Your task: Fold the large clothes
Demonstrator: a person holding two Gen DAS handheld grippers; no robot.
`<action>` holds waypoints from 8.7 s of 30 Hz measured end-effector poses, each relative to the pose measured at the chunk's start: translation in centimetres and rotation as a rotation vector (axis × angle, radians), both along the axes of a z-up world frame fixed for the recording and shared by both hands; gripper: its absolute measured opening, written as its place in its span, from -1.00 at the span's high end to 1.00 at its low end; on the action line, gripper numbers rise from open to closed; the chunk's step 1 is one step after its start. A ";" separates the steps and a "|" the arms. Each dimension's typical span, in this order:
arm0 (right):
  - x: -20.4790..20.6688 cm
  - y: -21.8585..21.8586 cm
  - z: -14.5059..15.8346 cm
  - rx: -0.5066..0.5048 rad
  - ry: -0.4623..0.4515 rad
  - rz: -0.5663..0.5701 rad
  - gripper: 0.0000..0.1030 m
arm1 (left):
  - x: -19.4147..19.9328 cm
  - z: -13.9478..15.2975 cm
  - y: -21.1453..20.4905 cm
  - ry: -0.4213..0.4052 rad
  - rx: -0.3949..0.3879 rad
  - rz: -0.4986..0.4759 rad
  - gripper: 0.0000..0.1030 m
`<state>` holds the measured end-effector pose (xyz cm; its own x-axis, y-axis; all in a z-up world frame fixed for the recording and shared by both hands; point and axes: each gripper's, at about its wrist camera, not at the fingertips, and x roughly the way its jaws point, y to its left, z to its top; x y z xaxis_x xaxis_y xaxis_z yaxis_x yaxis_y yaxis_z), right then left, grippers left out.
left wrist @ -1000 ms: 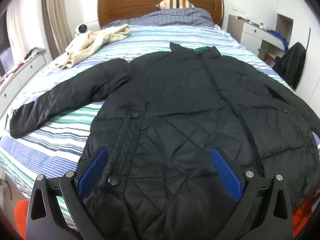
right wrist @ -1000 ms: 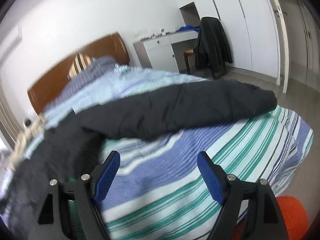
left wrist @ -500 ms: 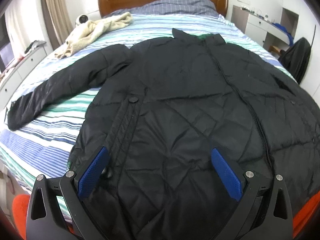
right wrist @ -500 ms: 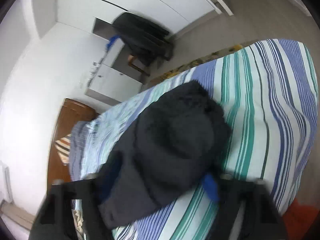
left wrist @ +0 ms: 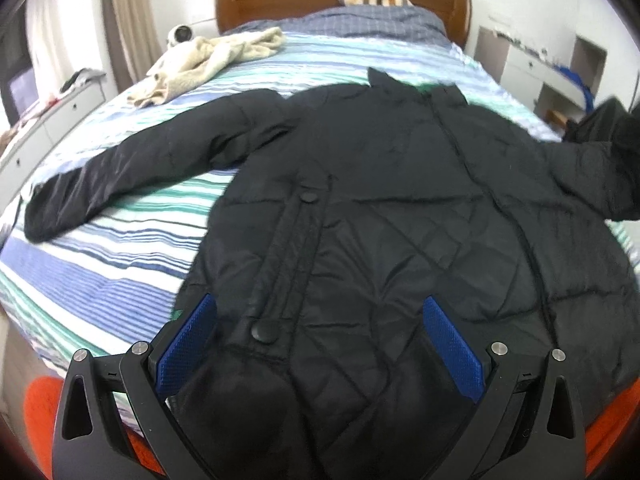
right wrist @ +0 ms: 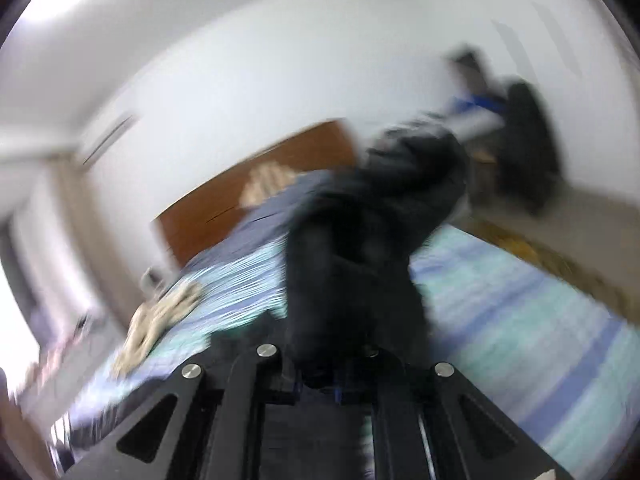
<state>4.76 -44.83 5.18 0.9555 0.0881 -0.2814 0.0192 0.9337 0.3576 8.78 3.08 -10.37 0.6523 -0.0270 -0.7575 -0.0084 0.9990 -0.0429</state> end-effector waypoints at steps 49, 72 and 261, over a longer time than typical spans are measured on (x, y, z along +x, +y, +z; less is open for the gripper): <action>9.9 3.7 -8.1 0.080 0.352 0.188 -0.09 | 25.9 -4.7 -2.2 0.048 -0.137 -0.152 0.31; 28.6 -0.9 -15.0 0.134 0.520 0.099 -0.05 | 24.4 -6.6 -1.1 0.016 -0.135 -0.162 0.17; 25.1 5.8 -16.2 -0.023 0.587 0.254 -0.18 | 25.4 -1.6 -4.8 -0.050 0.082 -0.198 -0.59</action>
<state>29.88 -39.00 -11.00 0.5914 0.2796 -0.7563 -0.0174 0.9422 0.3347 34.18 -1.75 -12.00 0.6772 -0.0978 -0.7292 0.1882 0.9812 0.0431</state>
